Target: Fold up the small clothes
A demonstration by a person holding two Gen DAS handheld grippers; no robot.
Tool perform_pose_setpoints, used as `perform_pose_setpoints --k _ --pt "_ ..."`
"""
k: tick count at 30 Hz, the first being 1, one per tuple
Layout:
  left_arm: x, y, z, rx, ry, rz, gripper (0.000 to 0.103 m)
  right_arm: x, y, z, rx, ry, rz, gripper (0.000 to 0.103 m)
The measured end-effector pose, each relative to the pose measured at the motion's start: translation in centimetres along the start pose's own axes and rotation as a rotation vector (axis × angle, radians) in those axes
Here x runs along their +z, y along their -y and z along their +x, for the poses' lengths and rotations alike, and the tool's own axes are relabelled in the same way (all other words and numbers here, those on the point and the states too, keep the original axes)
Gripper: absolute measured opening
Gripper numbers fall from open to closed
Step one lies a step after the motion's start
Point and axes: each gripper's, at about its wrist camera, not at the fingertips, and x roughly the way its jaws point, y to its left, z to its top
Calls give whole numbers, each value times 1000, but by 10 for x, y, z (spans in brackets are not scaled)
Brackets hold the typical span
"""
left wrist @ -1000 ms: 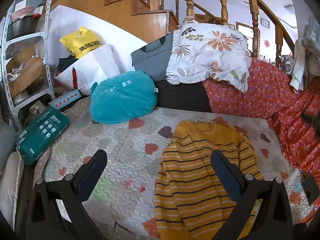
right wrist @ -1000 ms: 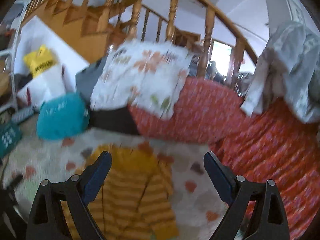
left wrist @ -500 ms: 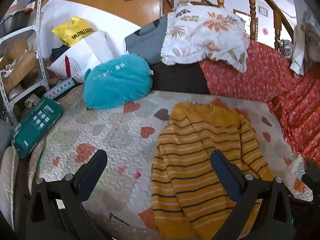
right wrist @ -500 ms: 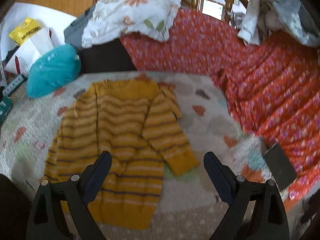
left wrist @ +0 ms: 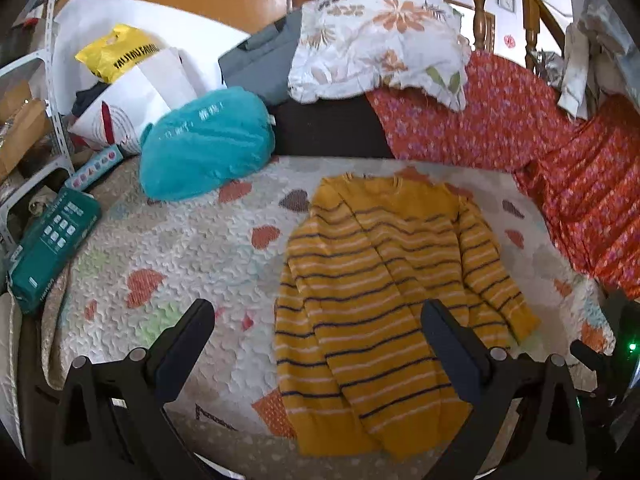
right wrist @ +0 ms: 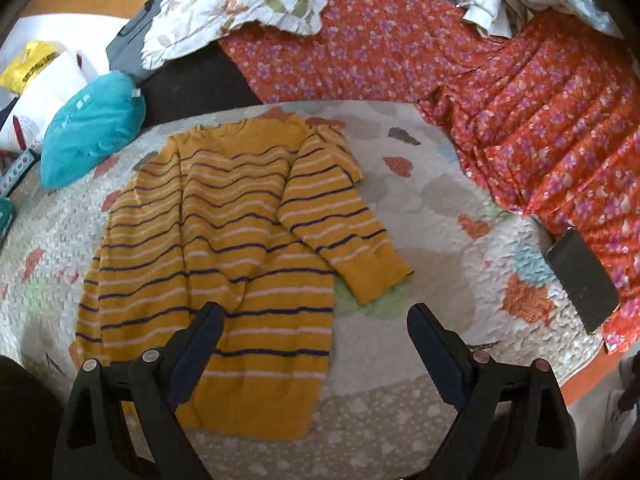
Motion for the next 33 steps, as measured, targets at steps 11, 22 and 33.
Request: perform_pose_setpoints --k 11,22,33 --pt "-15 6 20 -25 -81 18 103 -17 -2 17 -4 -60 -13 94" --pt "-20 1 34 -36 -132 -3 103 -22 -8 25 17 -87 -37 94" --pt "-22 -20 52 -14 -147 -34 103 -21 -21 26 65 -94 -78 92"
